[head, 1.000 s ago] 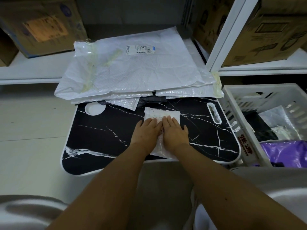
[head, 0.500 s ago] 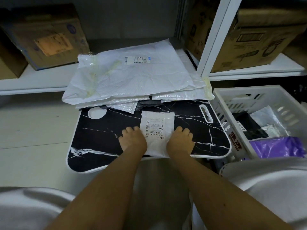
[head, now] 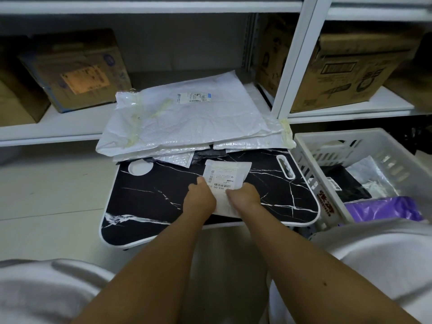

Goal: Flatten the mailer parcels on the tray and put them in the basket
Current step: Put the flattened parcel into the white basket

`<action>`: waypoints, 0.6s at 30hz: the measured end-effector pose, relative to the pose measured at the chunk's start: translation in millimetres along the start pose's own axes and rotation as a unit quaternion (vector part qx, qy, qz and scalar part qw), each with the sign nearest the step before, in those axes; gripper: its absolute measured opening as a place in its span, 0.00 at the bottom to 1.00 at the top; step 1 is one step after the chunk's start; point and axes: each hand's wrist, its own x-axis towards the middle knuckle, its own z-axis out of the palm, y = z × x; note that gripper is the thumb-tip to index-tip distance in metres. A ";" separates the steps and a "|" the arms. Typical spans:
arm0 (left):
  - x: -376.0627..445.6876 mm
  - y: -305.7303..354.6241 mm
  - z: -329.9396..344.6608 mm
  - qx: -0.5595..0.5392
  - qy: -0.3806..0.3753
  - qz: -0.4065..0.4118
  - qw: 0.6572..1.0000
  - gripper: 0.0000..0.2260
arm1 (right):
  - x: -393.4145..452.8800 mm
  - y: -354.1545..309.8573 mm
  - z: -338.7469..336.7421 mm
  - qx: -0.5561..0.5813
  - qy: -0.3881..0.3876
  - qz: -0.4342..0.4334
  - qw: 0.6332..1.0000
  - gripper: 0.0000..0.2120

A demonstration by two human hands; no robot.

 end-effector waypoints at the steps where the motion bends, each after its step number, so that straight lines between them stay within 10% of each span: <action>1: -1.1 4.6 -2.2 0.008 0.003 0.019 1.000 0.17 | 0.8 -5.0 -4.5 -0.002 0.008 -0.006 1.000 0.12; 10: -6.2 79.9 -18.7 0.035 0.043 0.152 0.987 0.19 | 17.2 -47.8 -83.9 -0.046 0.079 -0.088 0.992 0.30; 18: 2.5 164.3 -3.2 0.047 0.050 0.253 0.965 0.18 | 58.5 -49.5 -191.1 -0.092 0.066 -0.085 0.990 0.12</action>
